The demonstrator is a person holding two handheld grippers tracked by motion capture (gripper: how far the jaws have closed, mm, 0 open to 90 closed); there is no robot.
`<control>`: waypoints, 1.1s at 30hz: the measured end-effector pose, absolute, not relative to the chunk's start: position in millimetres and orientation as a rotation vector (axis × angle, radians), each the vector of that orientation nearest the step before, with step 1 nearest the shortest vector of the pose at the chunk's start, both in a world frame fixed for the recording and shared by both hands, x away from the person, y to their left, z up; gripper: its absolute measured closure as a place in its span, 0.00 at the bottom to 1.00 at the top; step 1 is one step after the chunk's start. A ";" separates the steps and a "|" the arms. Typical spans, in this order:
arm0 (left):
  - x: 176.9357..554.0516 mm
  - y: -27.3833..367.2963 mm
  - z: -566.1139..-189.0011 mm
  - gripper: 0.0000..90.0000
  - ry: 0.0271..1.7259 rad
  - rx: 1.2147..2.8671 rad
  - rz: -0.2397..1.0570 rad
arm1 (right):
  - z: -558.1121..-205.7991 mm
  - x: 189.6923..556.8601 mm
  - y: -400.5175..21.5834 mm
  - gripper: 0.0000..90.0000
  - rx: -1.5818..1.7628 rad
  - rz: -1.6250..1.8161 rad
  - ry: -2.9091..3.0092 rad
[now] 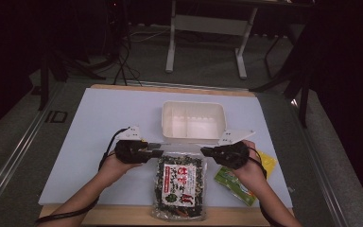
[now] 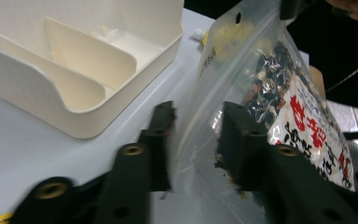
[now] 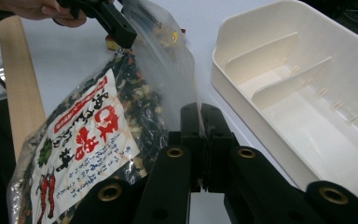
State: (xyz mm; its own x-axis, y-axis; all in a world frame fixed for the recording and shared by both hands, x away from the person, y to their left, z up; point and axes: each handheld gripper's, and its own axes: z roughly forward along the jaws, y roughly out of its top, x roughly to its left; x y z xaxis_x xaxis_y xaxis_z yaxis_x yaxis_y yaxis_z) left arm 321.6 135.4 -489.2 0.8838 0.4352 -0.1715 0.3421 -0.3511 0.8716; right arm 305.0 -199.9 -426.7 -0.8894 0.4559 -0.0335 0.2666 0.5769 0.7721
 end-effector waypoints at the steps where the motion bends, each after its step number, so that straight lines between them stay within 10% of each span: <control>1: 321.7 135.0 -488.7 0.78 0.566 1.975 0.113 | -427.0 305.2 -200.5 1.00 0.607 1.213 2.580; 15: 313.9 133.0 -478.6 0.99 0.474 2.046 0.192 | -427.4 304.1 -202.9 0.99 0.636 1.247 2.574; 27: 299.6 137.9 -470.1 0.99 0.452 1.989 0.220 | -431.7 288.4 -213.8 0.52 0.805 1.452 2.551; 33: 295.4 141.5 -464.1 0.99 0.444 1.953 0.225 | -448.5 290.5 -214.5 0.49 0.848 1.490 2.642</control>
State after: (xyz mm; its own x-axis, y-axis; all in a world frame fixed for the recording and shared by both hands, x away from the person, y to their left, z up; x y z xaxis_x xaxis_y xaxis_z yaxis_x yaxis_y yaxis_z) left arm 295.4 141.5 -464.1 0.9128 0.4059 -0.0443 0.2044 -0.3604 0.9101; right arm 290.5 -214.5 -448.5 -0.8551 0.4476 0.2616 0.4554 0.4073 0.7916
